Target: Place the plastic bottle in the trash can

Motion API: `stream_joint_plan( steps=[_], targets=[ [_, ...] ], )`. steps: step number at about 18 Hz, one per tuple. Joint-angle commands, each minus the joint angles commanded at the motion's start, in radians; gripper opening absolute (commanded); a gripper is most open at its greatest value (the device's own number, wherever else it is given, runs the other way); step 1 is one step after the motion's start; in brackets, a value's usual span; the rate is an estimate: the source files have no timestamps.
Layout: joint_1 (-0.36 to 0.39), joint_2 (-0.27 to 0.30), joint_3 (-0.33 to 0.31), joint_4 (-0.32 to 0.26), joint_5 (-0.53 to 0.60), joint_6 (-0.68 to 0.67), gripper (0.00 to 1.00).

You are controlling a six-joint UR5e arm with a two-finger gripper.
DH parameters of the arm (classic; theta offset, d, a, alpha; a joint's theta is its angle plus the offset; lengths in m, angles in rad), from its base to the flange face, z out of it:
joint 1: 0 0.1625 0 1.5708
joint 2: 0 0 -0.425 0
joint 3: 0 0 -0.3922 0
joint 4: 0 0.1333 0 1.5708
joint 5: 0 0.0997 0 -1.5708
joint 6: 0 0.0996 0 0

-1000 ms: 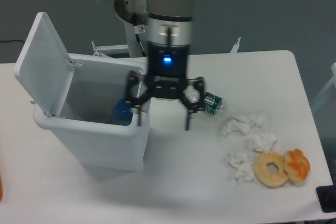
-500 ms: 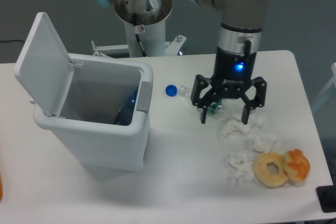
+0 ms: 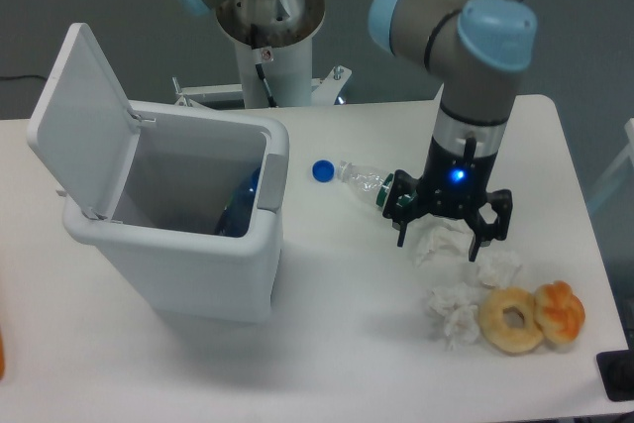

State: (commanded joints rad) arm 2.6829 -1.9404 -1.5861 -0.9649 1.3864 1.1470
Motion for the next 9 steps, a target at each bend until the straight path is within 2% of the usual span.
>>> stream_joint_plan(
  steps=[5,9],
  targets=[
    [-0.005,-0.025,0.024,-0.047,0.098,0.164,1.0],
    [-0.006,-0.028,0.028,-0.054,0.121,0.177,1.0]
  ],
)
